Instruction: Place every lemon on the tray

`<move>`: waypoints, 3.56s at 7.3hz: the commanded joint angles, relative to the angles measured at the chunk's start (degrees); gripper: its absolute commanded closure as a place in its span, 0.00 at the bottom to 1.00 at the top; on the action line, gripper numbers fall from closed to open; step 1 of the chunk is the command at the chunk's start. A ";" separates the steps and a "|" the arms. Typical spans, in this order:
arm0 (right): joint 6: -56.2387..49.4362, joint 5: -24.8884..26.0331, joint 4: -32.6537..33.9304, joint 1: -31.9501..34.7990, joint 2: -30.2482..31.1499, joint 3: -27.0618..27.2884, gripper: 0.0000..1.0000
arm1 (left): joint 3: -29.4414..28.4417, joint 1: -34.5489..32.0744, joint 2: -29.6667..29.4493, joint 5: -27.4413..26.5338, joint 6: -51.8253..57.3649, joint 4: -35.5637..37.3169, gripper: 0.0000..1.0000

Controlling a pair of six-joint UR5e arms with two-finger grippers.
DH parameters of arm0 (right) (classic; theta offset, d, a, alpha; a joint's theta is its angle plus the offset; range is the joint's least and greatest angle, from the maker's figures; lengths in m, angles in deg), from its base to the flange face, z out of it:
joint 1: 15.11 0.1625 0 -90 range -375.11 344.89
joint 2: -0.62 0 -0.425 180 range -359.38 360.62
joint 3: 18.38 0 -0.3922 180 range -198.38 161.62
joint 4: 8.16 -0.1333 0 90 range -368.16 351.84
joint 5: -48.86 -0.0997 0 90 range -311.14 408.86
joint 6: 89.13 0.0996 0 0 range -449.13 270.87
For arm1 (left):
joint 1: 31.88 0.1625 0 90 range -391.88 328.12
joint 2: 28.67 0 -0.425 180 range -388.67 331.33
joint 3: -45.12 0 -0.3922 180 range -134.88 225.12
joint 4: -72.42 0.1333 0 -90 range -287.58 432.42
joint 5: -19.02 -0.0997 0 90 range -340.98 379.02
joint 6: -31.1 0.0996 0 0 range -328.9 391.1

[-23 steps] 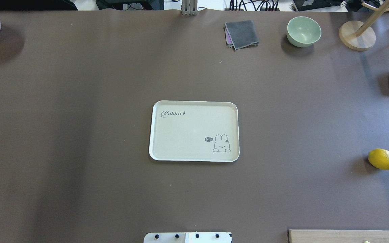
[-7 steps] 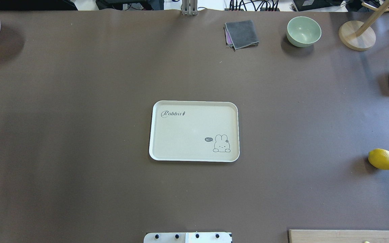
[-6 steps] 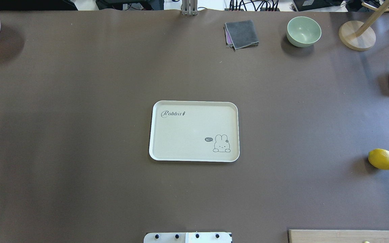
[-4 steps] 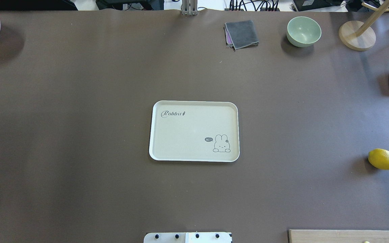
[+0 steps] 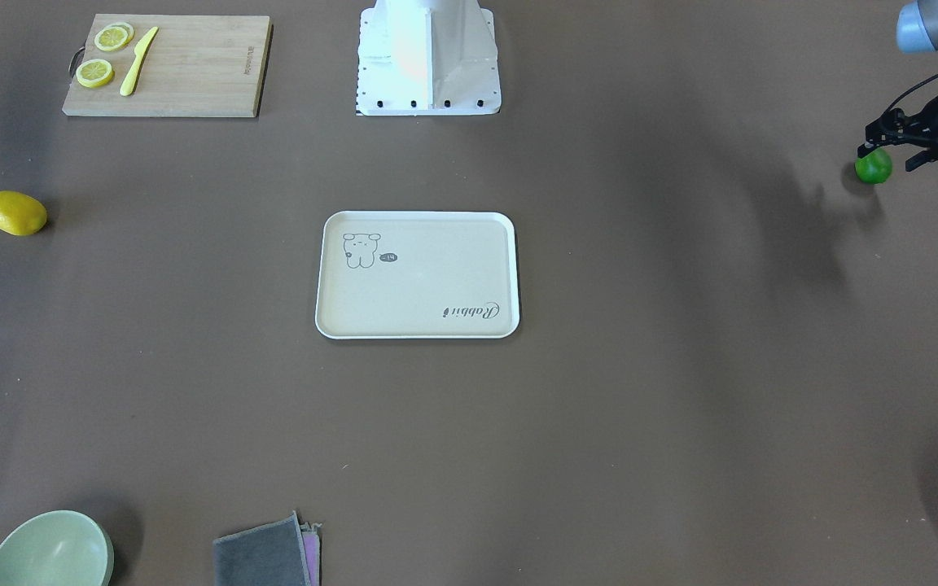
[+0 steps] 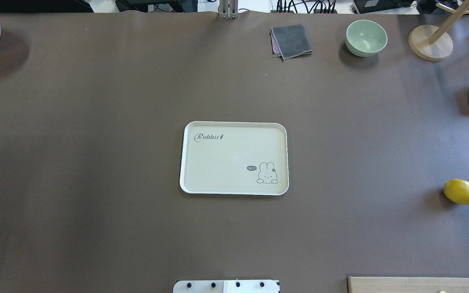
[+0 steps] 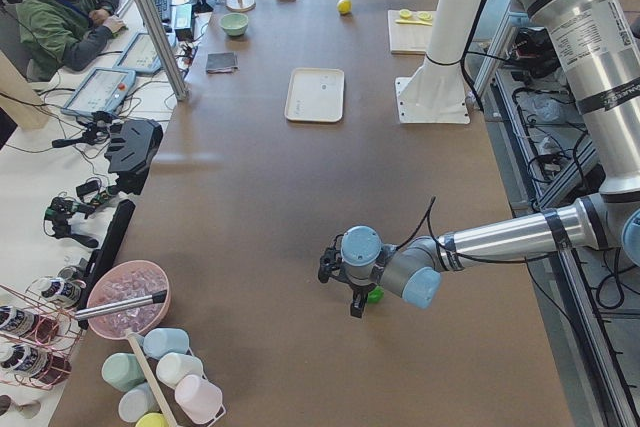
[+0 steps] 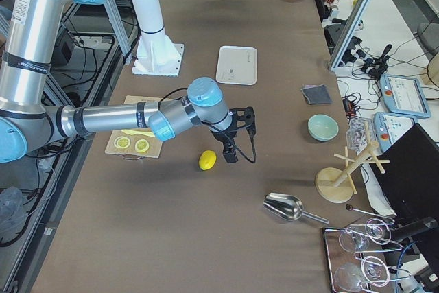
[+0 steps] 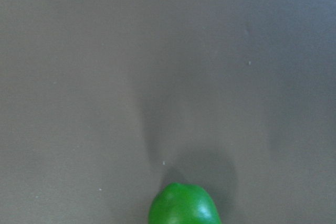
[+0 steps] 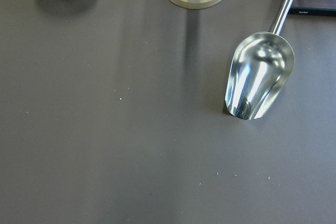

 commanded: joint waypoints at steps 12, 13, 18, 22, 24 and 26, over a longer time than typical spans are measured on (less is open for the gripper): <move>0.11 -0.06 -0.40 0.04 0.13 -0.53 0.00 | 1.79 2.99 -3.50 4.50 -15.89 -13.24 1.00; 0.11 -0.23 -0.49 0.04 0.30 -0.70 0.00 | 3.56 2.99 -6.73 4.43 -20.29 -13.15 1.00; 0.20 -0.93 -0.40 0.04 1.18 -0.88 0.00 | 4.89 4.73 -36.22 3.72 -44.38 -7.22 1.00; 0.11 -0.58 -0.49 0.04 0.75 -0.88 0.00 | 3.50 22.45 -56.92 -18.89 -50.21 11.34 1.00; 0.28 -0.67 -0.40 0.04 0.75 -0.88 0.00 | -0.53 27.49 -59.14 -25.43 -50.22 12.34 1.00; 0.29 -0.76 -0.40 0.04 0.75 -0.88 0.00 | -1.96 29.61 -59.93 -28.97 -50.22 12.07 0.30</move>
